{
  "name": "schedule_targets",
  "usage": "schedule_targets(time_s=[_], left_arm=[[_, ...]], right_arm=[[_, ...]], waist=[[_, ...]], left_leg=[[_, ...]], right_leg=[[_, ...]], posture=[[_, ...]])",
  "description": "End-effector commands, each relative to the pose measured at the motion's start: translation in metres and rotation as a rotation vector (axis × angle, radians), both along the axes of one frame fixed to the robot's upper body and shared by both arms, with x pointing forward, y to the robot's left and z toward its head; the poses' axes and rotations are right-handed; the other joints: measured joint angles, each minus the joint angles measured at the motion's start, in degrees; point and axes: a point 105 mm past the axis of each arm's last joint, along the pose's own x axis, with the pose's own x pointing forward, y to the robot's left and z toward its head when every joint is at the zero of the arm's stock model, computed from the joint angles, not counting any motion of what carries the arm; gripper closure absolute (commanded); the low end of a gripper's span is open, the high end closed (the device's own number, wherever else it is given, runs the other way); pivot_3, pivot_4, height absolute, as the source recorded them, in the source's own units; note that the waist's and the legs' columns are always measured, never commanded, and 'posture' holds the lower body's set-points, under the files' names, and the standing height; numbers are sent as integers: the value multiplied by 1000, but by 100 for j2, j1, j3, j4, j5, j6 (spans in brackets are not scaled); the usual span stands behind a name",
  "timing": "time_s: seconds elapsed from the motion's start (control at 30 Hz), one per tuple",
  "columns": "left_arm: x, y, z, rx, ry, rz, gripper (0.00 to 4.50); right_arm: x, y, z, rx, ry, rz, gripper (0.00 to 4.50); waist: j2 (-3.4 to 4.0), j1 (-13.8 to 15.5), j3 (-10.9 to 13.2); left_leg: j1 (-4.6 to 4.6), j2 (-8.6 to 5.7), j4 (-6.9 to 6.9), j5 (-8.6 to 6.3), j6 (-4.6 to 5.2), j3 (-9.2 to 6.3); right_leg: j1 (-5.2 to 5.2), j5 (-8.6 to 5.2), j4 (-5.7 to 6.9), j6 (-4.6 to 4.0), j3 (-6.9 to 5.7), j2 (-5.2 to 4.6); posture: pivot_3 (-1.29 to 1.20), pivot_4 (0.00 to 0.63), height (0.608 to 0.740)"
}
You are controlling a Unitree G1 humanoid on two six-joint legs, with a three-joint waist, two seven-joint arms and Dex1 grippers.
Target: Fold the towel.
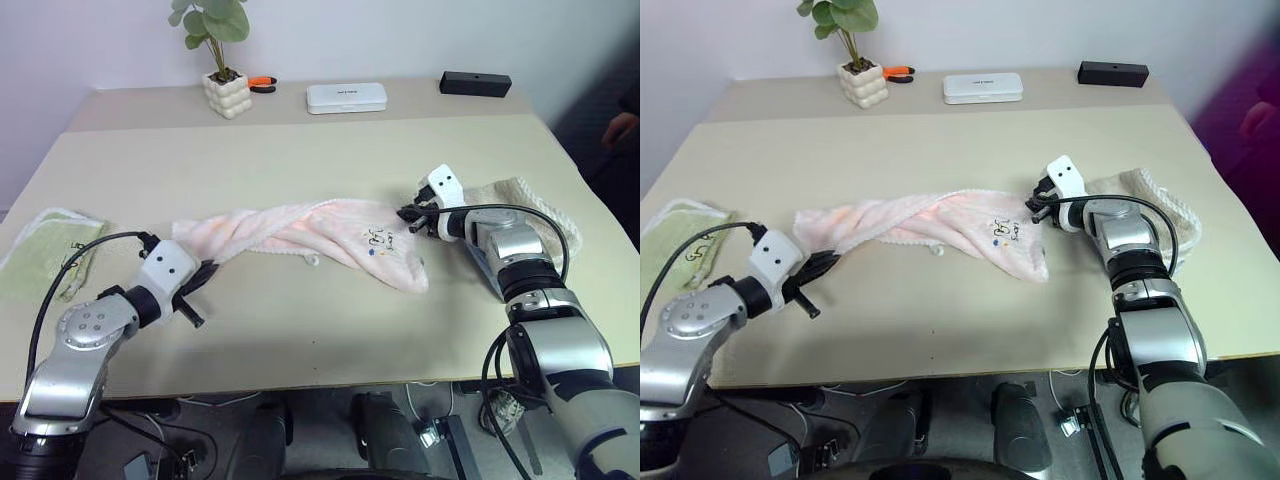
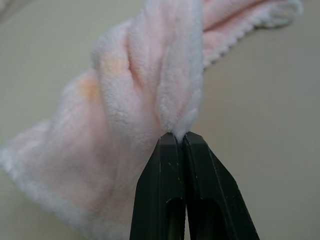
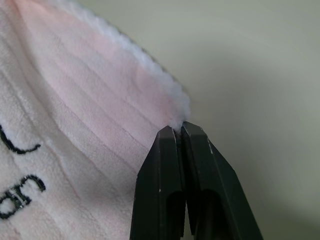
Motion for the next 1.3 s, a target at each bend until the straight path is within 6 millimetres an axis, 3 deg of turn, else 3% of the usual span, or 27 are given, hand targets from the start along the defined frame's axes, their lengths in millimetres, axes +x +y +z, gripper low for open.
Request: schedule_targets(time_s=[0.03, 0.1, 0.23, 0.33, 0.4, 0.5, 0.57, 0.63, 0.77, 0.93, 1.0, 1.13, 1.3], left_arm=[[31, 12, 40, -2, -196, 90, 4500], [51, 27, 76, -70, -336, 183, 4500], [66, 56, 128, -126, -543, 308, 4500], [59, 84, 178, -223, -713, 389, 4500], [48, 100, 194, -289, -755, 412, 4500], [35, 105, 183, -312, -702, 360, 4500], [16, 103, 153, -344, -553, 281, 4500], [2, 97, 135, -356, -450, 219, 4500], [-37, 88, 81, -312, -168, 133, 4500], [-68, 85, 49, -246, 87, 112, 4500], [-74, 82, 47, -243, 126, 97, 4500], [-66, 83, 43, -193, 136, 94, 4500], [-28, 87, 45, -170, 31, 141, 4500]], right_arm=[[9, 1, 61, -98, -279, 28, 4459], [10, 4, 92, -87, -404, 19, 4459], [4, 6, 149, -74, -630, 15, 4459], [-14, 5, 205, -45, -819, 23, 4459], [-31, 7, 222, -13, -867, 75, 4459], [-52, 17, 206, 5, -795, 195, 4459], [-77, 28, 170, 31, -635, 332, 4459], [-96, 34, 148, 36, -533, 399, 4459], [-127, 28, 98, 40, -260, 460, 4459], [-156, 14, 66, 31, -17, 504, 4459], [-160, 11, 63, 27, 18, 515, 4459], [-144, 8, 62, 5, -28, 460, 4459], [-108, 3, 50, -53, -97, 342, 4459]], waist=[[1, 12, 2], [-1, -3, 4], [-4, -65, 6], [-4, -52, 6], [-4, -50, 6], [-6, -34, 0], [-8, -26, -7], [-8, -23, -1], [-9, -3, 14], [-17, 68, 9], [-16, 104, 9], [-17, 119, 9], [-24, 134, 4]], left_leg=[[0, -1, 0, 0, -1, 0], [-2, -1, 0, 2, -3, 0], [-6, -1, -7, 3, -6, 3], [-22, 0, -17, 4, -7, 7], [-66, 1, -8, 8, -14, 6], [-86, 1, -3, 10, -17, 6], [-82, 0, -6, 8, -15, 4], [-83, 1, -8, 2, -5, 2], [-97, -9, 17, 7, -13, 6], [-67, -4, 19, 7, -12, 8], [-64, -4, 19, 7, -12, 15], [-62, -3, 20, 7, -12, 17], [-59, -3, 23, 8, -13, 18]], right_leg=[[0, 0, 0, 0, 0, -1], [-3, 1, 1, 1, 0, -1], [-20, 1, 5, 2, 3, -1], [-48, 1, 8, 2, 3, -2], [-91, 1, 16, 2, 3, -2], [-106, 3, 16, 4, 2, -5], [-95, 3, 11, 4, 1, -7], [-85, 3, 12, 5, 1, -13], [-94, 11, 11, 14, 1, -27], [-65, -2, 7, -8, 0, -19], [-63, -4, 4, -11, 1, -20], [-63, -4, 4, -11, 0, -19], [-59, -2, 4, -9, 0, -16]], posture=[[0, 150, 738], [0, 150, 738], [0, 150, 738], [0, 150, 738], [0, 150, 738], [0, 150, 738], [0, 150, 738], [0, 150, 738], [0, 150, 738], [0, 150, 738], [0, 150, 738], [0, 150, 738], [0, 150, 738]])
